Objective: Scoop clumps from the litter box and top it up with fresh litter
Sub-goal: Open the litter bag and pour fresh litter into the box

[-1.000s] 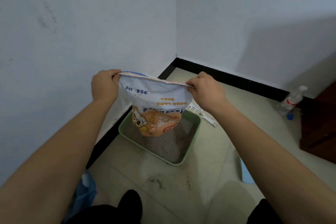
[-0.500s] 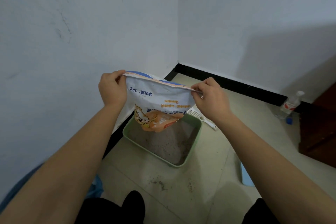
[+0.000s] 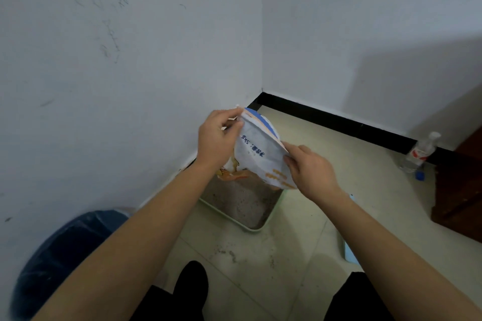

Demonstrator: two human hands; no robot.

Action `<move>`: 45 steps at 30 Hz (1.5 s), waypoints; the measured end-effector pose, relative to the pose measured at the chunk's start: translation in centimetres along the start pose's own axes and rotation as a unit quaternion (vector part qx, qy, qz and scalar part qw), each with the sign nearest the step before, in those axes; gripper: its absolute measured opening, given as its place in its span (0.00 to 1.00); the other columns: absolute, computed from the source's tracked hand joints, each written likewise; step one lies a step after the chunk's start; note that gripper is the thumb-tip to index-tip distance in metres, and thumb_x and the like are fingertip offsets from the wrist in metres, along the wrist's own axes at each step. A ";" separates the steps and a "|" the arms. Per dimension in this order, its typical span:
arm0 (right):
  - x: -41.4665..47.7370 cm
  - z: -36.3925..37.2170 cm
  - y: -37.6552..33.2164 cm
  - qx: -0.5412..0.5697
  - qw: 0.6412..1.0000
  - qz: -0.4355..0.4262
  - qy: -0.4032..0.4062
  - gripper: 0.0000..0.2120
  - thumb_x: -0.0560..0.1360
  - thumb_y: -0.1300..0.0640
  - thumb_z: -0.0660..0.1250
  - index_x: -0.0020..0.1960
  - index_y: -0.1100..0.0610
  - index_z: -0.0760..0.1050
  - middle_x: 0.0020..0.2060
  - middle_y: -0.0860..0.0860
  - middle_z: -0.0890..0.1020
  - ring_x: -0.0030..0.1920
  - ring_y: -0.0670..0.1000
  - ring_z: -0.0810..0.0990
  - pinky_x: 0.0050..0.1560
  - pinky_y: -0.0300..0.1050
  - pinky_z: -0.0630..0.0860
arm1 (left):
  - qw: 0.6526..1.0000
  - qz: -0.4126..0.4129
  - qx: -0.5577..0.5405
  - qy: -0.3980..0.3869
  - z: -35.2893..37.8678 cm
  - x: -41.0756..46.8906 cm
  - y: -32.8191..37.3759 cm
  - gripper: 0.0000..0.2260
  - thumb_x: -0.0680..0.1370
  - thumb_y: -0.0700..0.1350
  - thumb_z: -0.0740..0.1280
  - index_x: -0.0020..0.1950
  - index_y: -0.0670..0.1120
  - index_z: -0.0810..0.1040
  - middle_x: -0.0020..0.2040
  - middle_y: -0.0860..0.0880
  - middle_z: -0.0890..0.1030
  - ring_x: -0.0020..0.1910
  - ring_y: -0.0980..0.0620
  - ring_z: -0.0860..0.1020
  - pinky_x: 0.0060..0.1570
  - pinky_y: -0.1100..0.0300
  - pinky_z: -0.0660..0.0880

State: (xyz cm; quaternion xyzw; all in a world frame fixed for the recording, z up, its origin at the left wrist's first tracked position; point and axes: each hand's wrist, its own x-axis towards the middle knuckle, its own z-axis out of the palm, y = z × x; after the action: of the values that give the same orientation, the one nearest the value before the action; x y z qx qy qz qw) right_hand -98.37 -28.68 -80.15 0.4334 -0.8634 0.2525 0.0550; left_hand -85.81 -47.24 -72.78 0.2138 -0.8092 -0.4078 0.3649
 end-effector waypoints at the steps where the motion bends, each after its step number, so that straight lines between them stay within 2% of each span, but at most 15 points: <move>1: -0.9 0.5 0.5 0.022 1.000 0.018 0.010 0.20 0.81 0.55 0.61 0.72 0.50 0.71 0.51 0.55 0.81 0.48 0.60 0.80 0.42 0.48 0.72 | 0.999 -0.035 -0.033 -0.011 0.3 -0.7 0.3 0.17 0.77 0.39 0.69 0.65 0.48 0.77 0.57 0.52 0.78 0.51 0.61 0.80 0.51 0.69 0.76; 5: -5.0 2.9 3.0 0.220 0.956 0.194 0.007 0.13 0.82 0.57 0.60 0.64 0.54 0.76 0.51 0.53 0.82 0.51 0.57 0.80 0.45 0.45 0.69 | 0.970 -0.233 -0.059 0.037 1.6 -4.8 -1.7 0.19 0.77 0.45 0.69 0.67 0.51 0.71 0.56 0.55 0.76 0.53 0.58 0.78 0.48 0.63 0.76; 8: -8.1 4.3 4.8 0.378 0.850 0.367 -0.007 0.10 0.82 0.56 0.59 0.61 0.52 0.74 0.54 0.51 0.81 0.56 0.55 0.78 0.55 0.51 0.75 | 0.913 -0.393 -0.098 0.053 2.3 -8.8 -6.2 0.19 0.73 0.53 0.70 0.62 0.50 0.75 0.53 0.52 0.80 0.50 0.54 0.80 0.42 0.59 0.77; 11: -9.8 5.2 6.5 0.473 0.750 0.462 -0.006 0.11 0.82 0.58 0.59 0.63 0.53 0.73 0.59 0.53 0.81 0.57 0.56 0.79 0.60 0.57 0.76 | 0.836 -0.529 -0.126 0.074 2.6 -11.4 -9.0 0.26 0.75 0.44 0.68 0.72 0.43 0.66 0.60 0.47 0.74 0.57 0.46 0.74 0.57 0.49 0.74; 13: -10.5 5.3 7.3 0.535 0.683 0.498 -0.007 0.13 0.83 0.60 0.58 0.65 0.54 0.72 0.59 0.53 0.80 0.58 0.57 0.78 0.60 0.57 0.75 | 0.818 -0.556 -0.129 0.068 2.6 -12.0 -10.1 0.25 0.76 0.41 0.66 0.72 0.42 0.64 0.57 0.47 0.72 0.54 0.46 0.73 0.58 0.48 0.72; 15: -11.0 5.1 7.6 0.588 0.623 0.516 -0.004 0.12 0.83 0.61 0.57 0.66 0.54 0.70 0.56 0.53 0.80 0.57 0.57 0.78 0.60 0.58 0.74 | 0.820 -0.556 -0.127 0.050 2.5 -11.4 -11.0 0.32 0.71 0.43 0.69 0.74 0.43 0.62 0.65 0.46 0.71 0.61 0.43 0.71 0.62 0.44 0.70; 17: -11.5 5.5 8.0 0.614 0.582 0.533 0.006 0.11 0.83 0.61 0.58 0.65 0.57 0.70 0.52 0.53 0.81 0.53 0.56 0.79 0.58 0.59 0.74 | 0.827 -0.547 -0.125 0.036 2.5 -10.1 -12.0 0.42 0.66 0.45 0.69 0.77 0.46 0.55 0.75 0.44 0.64 0.70 0.41 0.66 0.67 0.40 0.66; 20: -11.7 6.7 9.0 0.628 0.538 0.562 0.011 0.15 0.81 0.61 0.59 0.68 0.60 0.70 0.58 0.58 0.81 0.58 0.60 0.79 0.63 0.61 0.74 | 0.832 -0.530 -0.161 0.031 2.2 -7.2 -13.0 0.44 0.69 0.41 0.70 0.79 0.50 0.49 0.76 0.44 0.61 0.72 0.40 0.63 0.69 0.38 0.63; 23: -11.1 7.8 9.7 0.624 0.527 0.577 0.004 0.15 0.81 0.61 0.59 0.67 0.61 0.72 0.60 0.59 0.82 0.61 0.61 0.79 0.65 0.62 0.73 | 0.814 -0.530 -0.238 -0.014 2.0 -4.0 -15.2 0.50 0.58 0.43 0.78 0.76 0.47 0.58 0.71 0.39 0.69 0.65 0.39 0.72 0.56 0.37 0.74; 25: -10.7 8.8 10.0 0.610 0.531 0.588 0.004 0.15 0.81 0.61 0.59 0.66 0.61 0.73 0.59 0.60 0.82 0.60 0.62 0.80 0.64 0.62 0.73 | 0.809 -0.527 -0.261 -0.018 2.2 -2.6 -16.8 0.40 0.61 0.40 0.76 0.71 0.43 0.66 0.65 0.38 0.75 0.57 0.41 0.78 0.41 0.48 0.80; 27: -9.8 9.8 10.2 0.598 0.536 0.596 0.009 0.16 0.80 0.61 0.59 0.67 0.62 0.72 0.59 0.59 0.82 0.60 0.61 0.80 0.63 0.61 0.74 | 0.825 -0.509 -0.246 0.001 2.1 -1.4 -15.7 0.26 0.69 0.38 0.72 0.65 0.42 0.71 0.58 0.40 0.79 0.50 0.44 0.80 0.34 0.55 0.77; 33: -7.4 13.5 9.0 0.504 0.590 0.630 -0.029 0.15 0.82 0.60 0.60 0.67 0.61 0.71 0.56 0.56 0.80 0.57 0.58 0.78 0.55 0.54 0.75 | 0.855 -0.474 -0.208 0.026 2.1 2.4 -15.4 0.12 0.73 0.34 0.68 0.55 0.43 0.78 0.50 0.44 0.83 0.47 0.47 0.81 0.39 0.56 0.77; 38: -5.4 11.9 4.0 0.444 0.578 0.678 -0.101 0.17 0.81 0.61 0.61 0.69 0.63 0.70 0.61 0.58 0.76 0.58 0.58 0.76 0.57 0.53 0.75 | 0.884 -0.425 -0.192 -0.004 -1.9 5.8 -8.2 0.07 0.77 0.38 0.68 0.54 0.45 0.80 0.50 0.48 0.84 0.48 0.49 0.83 0.40 0.55 0.80; 41: -2.7 6.9 -1.1 0.401 0.620 0.663 -0.125 0.27 0.80 0.59 0.63 0.77 0.58 0.60 0.69 0.59 0.70 0.64 0.60 0.73 0.60 0.55 0.75 | 0.894 -0.394 -0.210 -0.030 -6.0 8.0 -1.2 0.07 0.78 0.36 0.66 0.54 0.42 0.79 0.50 0.47 0.84 0.47 0.50 0.83 0.41 0.56 0.81; 45: 2.5 -3.9 -9.1 0.379 0.702 0.576 -0.176 0.29 0.79 0.59 0.66 0.77 0.55 0.61 0.64 0.58 0.75 0.58 0.58 0.77 0.59 0.55 0.77 | 0.912 -0.367 -0.169 -0.070 -12.8 9.5 8.8 0.05 0.76 0.34 0.67 0.46 0.43 0.77 0.40 0.49 0.83 0.39 0.53 0.82 0.38 0.58 0.80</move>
State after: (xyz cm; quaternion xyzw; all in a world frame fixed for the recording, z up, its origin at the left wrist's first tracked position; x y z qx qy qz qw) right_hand -93.35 -33.09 -72.52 -0.1278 -0.7698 0.4601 -0.4234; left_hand -82.57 -54.77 -56.50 0.4021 -0.6164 -0.6572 0.1627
